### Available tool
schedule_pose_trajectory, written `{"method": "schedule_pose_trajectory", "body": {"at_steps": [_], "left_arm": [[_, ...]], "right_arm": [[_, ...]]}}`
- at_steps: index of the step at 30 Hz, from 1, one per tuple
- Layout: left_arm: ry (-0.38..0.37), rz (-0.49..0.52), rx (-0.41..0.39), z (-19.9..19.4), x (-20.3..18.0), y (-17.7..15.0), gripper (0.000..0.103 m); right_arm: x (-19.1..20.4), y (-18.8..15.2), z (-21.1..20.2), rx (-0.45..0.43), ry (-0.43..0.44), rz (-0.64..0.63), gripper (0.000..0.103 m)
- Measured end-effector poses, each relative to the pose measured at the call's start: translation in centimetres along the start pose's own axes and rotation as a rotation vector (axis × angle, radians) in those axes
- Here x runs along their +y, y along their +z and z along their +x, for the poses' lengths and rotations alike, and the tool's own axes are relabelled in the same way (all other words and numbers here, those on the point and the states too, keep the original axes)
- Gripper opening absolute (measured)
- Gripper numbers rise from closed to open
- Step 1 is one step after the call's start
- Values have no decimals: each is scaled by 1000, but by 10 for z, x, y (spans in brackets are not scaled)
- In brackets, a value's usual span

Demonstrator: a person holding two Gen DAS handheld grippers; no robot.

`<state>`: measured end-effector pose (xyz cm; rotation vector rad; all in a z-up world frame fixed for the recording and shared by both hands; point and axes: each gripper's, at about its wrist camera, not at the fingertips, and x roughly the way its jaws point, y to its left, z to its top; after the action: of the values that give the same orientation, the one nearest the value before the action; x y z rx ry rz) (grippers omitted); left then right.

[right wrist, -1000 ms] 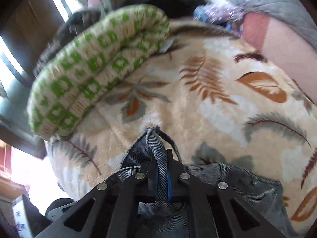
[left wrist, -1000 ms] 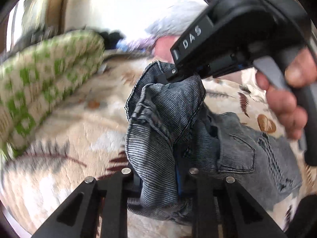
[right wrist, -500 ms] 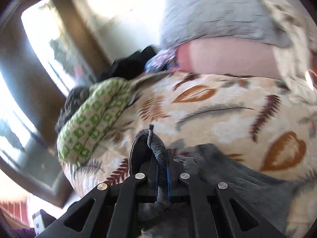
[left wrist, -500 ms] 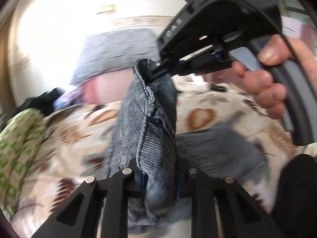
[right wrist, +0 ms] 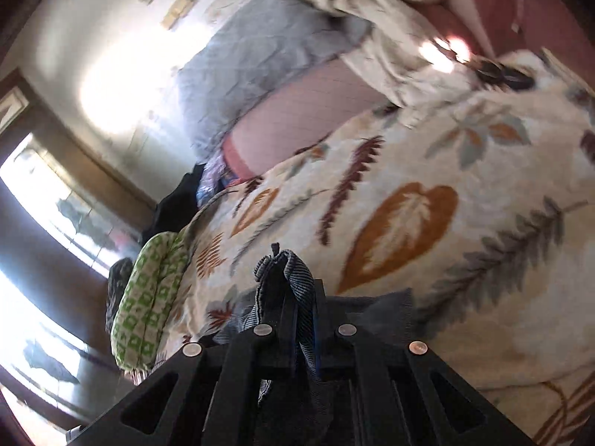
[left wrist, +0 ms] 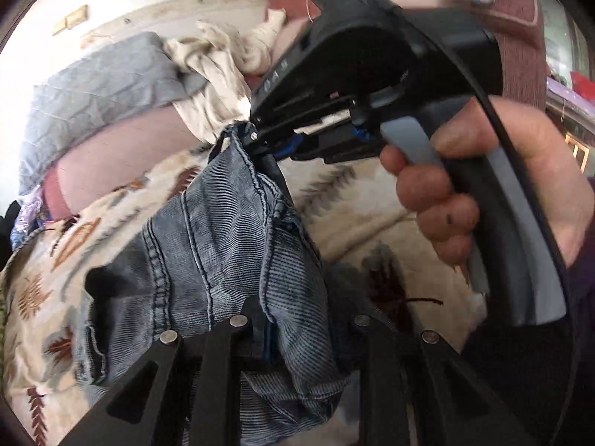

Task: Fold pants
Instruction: 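Grasp the jeans waistband end with the left tool while the right tool grasps beside it, then lift and fold the gripped jeans end over the jeans with both tools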

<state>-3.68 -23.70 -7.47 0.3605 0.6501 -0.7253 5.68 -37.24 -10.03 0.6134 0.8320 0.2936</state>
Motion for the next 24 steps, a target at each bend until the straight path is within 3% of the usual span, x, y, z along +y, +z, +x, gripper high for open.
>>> {"method": "schedule_pose_trajectory", "body": {"at_steps": [6,10,13,14,15,19,24], "left_arm": [[-8,30,47,27,-2,-3,24],[-42,-4,50,28,5,0,33],[-73,-4,48,23,5,4,48],[-80,-1,46,17,5,5,55],[-79,3,36,9,6,5,57],[-59,10,-13,-23,14,6,68],[-9,-42,-61,-64,40,-2,69]], "right_arm": [[-61,1,15,34,-13,129,10],[-76,-2,20,56,-78,168,17],[-80,-3,12,25,-151,166,45],[-83,-4,10,22,-169,178,60],[-87,-5,5,14,-183,198,65],[-93,-9,-23,-73,-212,234,65],[-72,-16,-54,-204,-245,184,65]]}}
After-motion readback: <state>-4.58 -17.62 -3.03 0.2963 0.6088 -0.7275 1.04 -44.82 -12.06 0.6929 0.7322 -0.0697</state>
